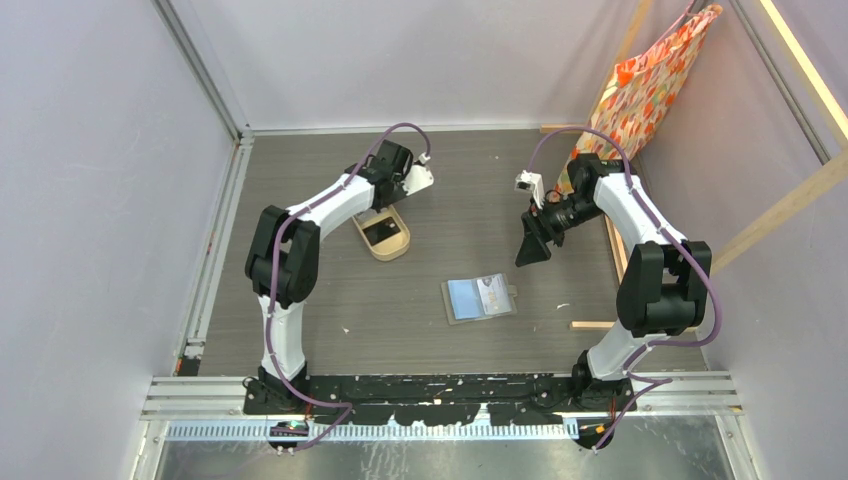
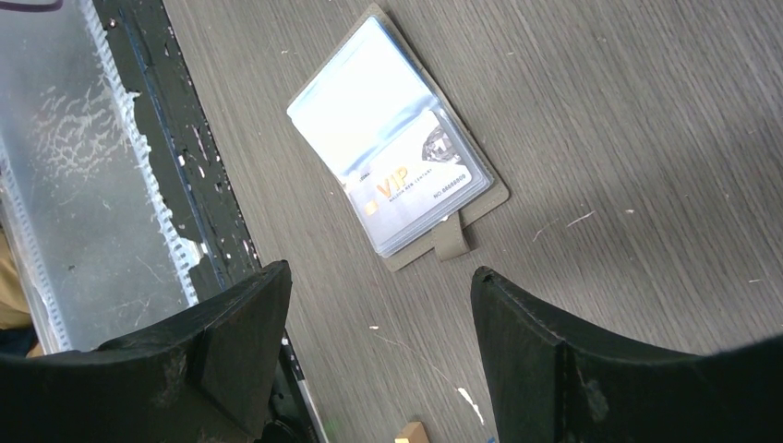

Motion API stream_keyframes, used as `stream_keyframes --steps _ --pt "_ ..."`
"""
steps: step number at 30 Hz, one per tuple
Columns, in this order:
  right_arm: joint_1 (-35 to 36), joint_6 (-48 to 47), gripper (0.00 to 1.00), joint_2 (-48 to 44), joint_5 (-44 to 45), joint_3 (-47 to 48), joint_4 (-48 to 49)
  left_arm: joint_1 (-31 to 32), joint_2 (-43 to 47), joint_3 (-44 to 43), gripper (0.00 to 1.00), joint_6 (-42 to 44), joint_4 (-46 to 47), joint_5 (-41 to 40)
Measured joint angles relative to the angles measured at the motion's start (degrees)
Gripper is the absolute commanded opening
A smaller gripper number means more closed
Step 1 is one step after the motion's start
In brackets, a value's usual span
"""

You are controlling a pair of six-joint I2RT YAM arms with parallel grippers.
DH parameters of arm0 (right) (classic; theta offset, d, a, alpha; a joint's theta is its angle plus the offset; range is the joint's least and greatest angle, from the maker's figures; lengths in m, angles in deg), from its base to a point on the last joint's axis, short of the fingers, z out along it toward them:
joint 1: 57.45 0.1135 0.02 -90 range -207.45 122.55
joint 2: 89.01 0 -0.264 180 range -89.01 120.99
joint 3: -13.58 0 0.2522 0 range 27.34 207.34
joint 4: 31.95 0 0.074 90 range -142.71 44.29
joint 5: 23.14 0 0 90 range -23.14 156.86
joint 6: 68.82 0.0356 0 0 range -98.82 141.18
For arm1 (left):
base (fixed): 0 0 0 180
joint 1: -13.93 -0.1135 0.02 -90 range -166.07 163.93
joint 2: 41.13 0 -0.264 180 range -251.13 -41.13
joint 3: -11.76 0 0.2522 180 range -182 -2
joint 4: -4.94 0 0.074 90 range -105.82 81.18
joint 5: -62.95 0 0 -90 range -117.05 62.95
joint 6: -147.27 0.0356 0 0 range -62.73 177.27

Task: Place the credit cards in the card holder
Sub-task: Pick up the credit card from the storage box.

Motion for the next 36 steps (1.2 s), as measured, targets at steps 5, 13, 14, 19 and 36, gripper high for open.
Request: stream_keyframes --steps 5,13,14,19,36 --pt "0.00 -0.39 0.76 0.15 -0.11 0.00 -0.55 0.11 0.04 0.00 0.07 -0.20 -0.20 0.98" --pt "0.00 -0.79 0.76 0.85 -0.35 0.00 -0.98 0.09 0.52 -0.04 0.02 -1.11 -1.77 2.97" --pt "0.00 -0.81 0.76 0.85 -0.37 0.00 -1.09 0.09 0.72 -0.11 0.02 -1.14 -2.10 3.19" --pt "0.00 -0.87 0.76 0.85 -0.37 0.00 -1.16 0.09 1.14 -1.05 0.00 -1.18 -3.34 4.57" --pt "0.00 -1.38 0.76 0.83 -0.85 0.00 -1.90 0.17 5.86 -4.68 0.00 -7.61 -8.35 16.65"
